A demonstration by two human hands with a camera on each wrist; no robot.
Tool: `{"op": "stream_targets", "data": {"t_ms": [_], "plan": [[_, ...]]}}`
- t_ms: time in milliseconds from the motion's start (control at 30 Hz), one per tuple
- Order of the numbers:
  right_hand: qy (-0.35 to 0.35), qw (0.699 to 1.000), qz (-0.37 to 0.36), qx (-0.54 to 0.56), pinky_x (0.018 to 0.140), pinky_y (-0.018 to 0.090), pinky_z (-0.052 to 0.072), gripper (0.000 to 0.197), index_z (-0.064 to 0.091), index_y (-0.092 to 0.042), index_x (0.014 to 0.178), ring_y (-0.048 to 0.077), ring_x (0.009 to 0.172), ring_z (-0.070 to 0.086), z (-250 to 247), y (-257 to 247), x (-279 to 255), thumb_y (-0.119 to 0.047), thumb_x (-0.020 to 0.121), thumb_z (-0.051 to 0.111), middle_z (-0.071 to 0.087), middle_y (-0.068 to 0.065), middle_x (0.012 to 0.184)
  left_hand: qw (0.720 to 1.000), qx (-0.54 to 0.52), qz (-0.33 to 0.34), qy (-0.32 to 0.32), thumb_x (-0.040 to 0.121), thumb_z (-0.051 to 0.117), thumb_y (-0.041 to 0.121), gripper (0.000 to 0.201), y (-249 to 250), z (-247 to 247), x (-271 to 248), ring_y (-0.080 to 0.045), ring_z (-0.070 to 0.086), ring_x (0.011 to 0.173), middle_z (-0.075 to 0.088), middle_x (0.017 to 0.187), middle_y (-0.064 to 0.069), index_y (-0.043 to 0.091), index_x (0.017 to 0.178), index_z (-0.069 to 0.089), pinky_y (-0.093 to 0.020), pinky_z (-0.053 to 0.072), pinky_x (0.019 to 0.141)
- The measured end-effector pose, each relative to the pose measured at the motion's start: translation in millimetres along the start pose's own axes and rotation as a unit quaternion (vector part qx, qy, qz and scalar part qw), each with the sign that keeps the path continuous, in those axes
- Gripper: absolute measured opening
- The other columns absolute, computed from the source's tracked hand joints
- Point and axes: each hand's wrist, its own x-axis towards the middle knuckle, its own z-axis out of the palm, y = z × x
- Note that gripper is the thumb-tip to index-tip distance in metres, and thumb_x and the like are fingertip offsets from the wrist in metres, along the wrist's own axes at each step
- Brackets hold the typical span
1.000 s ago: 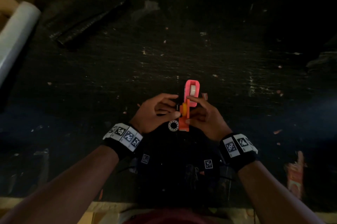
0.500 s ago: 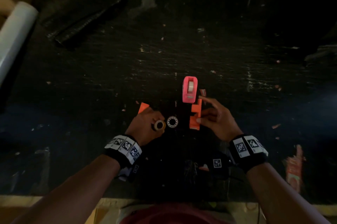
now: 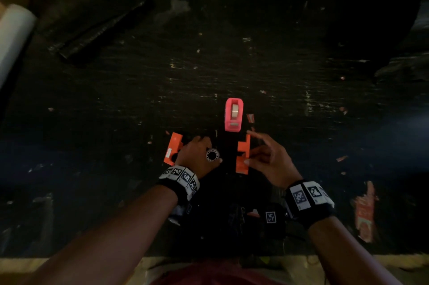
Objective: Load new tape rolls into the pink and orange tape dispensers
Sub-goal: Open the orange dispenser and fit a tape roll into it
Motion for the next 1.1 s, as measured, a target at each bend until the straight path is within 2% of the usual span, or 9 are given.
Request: {"op": "stream_targets", "data": {"t_ms": [100,267,400,567,633,800,900,1033,1100], "plan": [[-0.002,1.000,0.005,-0.001,0.093,0.044,0.059,0.079,0.050,-0.037,0.141,0.012,0.097,0.073,0,5,-1,-0.003,0.078,0.083,0.073,0.002,0.107,0.995,-0.089,0.034,0.017,0.070,0.087,0.033,0.035,-4,2,4,-0.022,0.071,0.092,0.070,0.100,-0.004,0.019,0.096,0.068,-0.039,0.058,0.081],[-0.010,1.000,0.013,0.009,0.092,0.034,0.058,0.078,0.049,-0.032,0.142,0.008,0.097,0.073,2,1,-3,-0.003,0.078,0.082,0.073,0.002,0.105,0.939,-0.338,0.055,-0.023,0.076,0.087,0.004,0.042,1,-15,-10,-0.012,0.075,0.098,0.077,0.107,-0.001,0.014,0.113,0.071,-0.029,0.060,0.092],[-0.031,0.999,0.005,0.029,0.084,0.024,0.057,0.076,0.049,-0.030,0.142,0.008,0.099,0.072,9,-9,-1,-0.002,0.079,0.081,0.072,0.000,0.111,0.916,-0.390,0.077,-0.053,0.074,0.087,-0.003,0.053,8,-32,-21,-0.013,0.075,0.107,0.076,0.117,-0.003,0.010,0.121,0.068,-0.026,0.058,0.095],[-0.041,0.997,-0.014,0.058,0.084,0.023,0.058,0.075,0.051,-0.023,0.142,0.011,0.100,0.073,19,-17,1,0.003,0.079,0.080,0.072,0.003,0.115,0.899,-0.425,0.092,-0.054,0.074,0.086,-0.005,0.054,11,-42,-27,-0.016,0.074,0.112,0.075,0.121,-0.004,0.007,0.123,0.068,-0.032,0.058,0.099],[-0.053,0.997,-0.015,0.058,0.083,0.021,0.057,0.074,0.051,-0.024,0.142,0.009,0.102,0.072,22,-20,3,0.003,0.079,0.079,0.072,0.002,0.116,0.902,-0.417,0.103,-0.052,0.074,0.086,-0.004,0.054,13,-45,-29,-0.014,0.073,0.111,0.075,0.121,-0.003,0.008,0.123,0.068,-0.033,0.058,0.099],[-0.050,0.995,-0.015,0.082,0.091,0.032,0.059,0.075,0.050,-0.027,0.141,0.014,0.107,0.072,25,-23,7,0.005,0.079,0.078,0.073,0.004,0.117,0.911,-0.384,0.146,-0.048,0.075,0.089,0.005,0.063,18,-58,-31,-0.009,0.072,0.112,0.073,0.122,0.001,0.016,0.132,0.063,-0.029,0.057,0.100],[-0.040,0.994,-0.020,0.096,0.091,0.035,0.059,0.077,0.049,-0.024,0.143,0.017,0.107,0.073,26,-25,8,0.008,0.079,0.078,0.073,0.005,0.118,0.937,-0.309,0.163,-0.006,0.081,0.083,0.014,0.059,8,-71,-29,-0.004,0.065,0.118,0.065,0.130,0.007,0.027,0.134,0.061,-0.028,0.054,0.101],[-0.035,0.994,-0.031,0.096,0.094,0.036,0.058,0.076,0.049,-0.025,0.141,0.016,0.110,0.071,27,-26,9,0.009,0.079,0.077,0.066,0.003,0.131,0.976,-0.164,0.099,0.100,0.082,0.077,0.011,0.059,-32,-82,-16,-0.008,0.061,0.117,0.054,0.135,0.003,0.032,0.133,0.059,-0.036,0.055,0.100],[-0.035,0.994,-0.032,0.100,0.095,0.037,0.058,0.076,0.050,-0.028,0.140,0.017,0.110,0.071,27,-26,9,0.008,0.079,0.077,0.067,0.004,0.130,0.995,-0.076,0.029,0.061,0.078,0.083,0.019,0.070,-58,-82,-9,-0.014,0.057,0.121,0.045,0.141,0.001,0.037,0.138,0.052,-0.043,0.055,0.102]]}}
